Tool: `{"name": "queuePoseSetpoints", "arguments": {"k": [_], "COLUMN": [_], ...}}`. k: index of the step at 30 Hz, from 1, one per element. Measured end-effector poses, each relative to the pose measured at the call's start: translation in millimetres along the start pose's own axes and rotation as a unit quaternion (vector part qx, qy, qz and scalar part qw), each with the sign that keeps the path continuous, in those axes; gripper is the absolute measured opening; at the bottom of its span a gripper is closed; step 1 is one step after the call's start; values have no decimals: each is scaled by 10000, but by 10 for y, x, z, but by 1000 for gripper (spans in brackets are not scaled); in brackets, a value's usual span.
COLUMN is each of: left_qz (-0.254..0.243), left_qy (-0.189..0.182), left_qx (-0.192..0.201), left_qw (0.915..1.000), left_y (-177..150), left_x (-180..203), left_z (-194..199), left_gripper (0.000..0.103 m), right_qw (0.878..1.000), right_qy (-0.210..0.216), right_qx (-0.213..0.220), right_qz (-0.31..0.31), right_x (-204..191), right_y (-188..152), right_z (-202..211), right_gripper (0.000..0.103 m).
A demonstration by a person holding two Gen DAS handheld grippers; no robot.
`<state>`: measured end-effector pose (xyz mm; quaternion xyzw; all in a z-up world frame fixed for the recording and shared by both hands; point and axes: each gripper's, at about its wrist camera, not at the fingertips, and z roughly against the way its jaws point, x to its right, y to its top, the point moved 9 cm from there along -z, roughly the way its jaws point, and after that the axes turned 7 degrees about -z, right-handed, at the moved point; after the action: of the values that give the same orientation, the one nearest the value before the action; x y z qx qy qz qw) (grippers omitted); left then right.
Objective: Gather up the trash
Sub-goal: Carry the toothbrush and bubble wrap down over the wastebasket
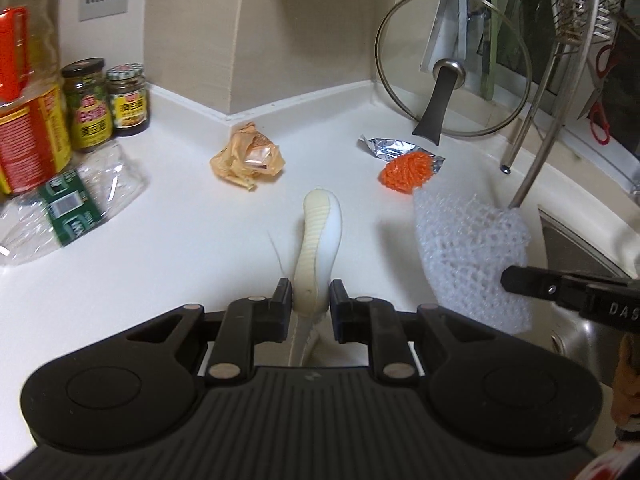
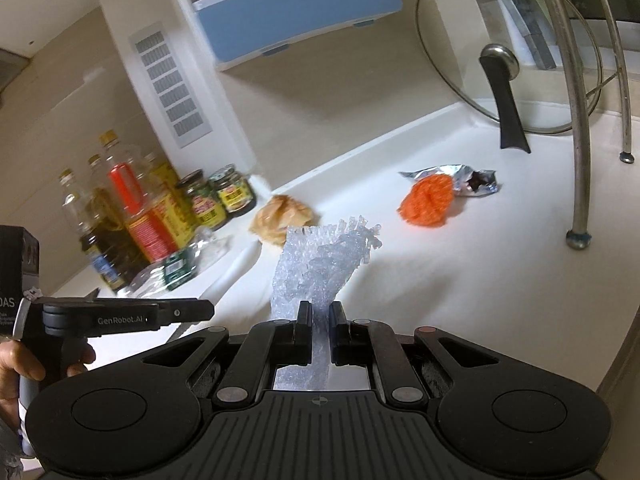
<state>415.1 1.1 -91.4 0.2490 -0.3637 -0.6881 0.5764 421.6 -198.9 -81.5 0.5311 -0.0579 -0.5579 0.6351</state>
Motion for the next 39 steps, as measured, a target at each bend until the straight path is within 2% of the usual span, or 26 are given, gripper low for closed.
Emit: {"name": "queuePoseSetpoints", "arguments": {"k": [9,17,29,39], "left_qz": [166,262,479,870], "left_qy": [-33,-117,-275,-181], "left_qx": [31,-74,-292,-553], "left_qw": [9999,9996,9980,9945], "left_y": [-420,-866,-1388,-1776], "left_x": [-32,-4,58,-2], "left_z": [575,930,1095,977], "left_gripper": [17,17,17,17], "right_qw": [9996,9986,9954,9893], "right_qy": [164,176,-16,-205], "right_qx": [-222,-494,-948,-1435], "right_qz": [95,121,152,185], "right_x": [-456,-730,-829,-747], "right_y": [-519,-1035,-1594,-1941], "right_z": [249,436,506,311], "right_gripper": [8,8,8,8]}}
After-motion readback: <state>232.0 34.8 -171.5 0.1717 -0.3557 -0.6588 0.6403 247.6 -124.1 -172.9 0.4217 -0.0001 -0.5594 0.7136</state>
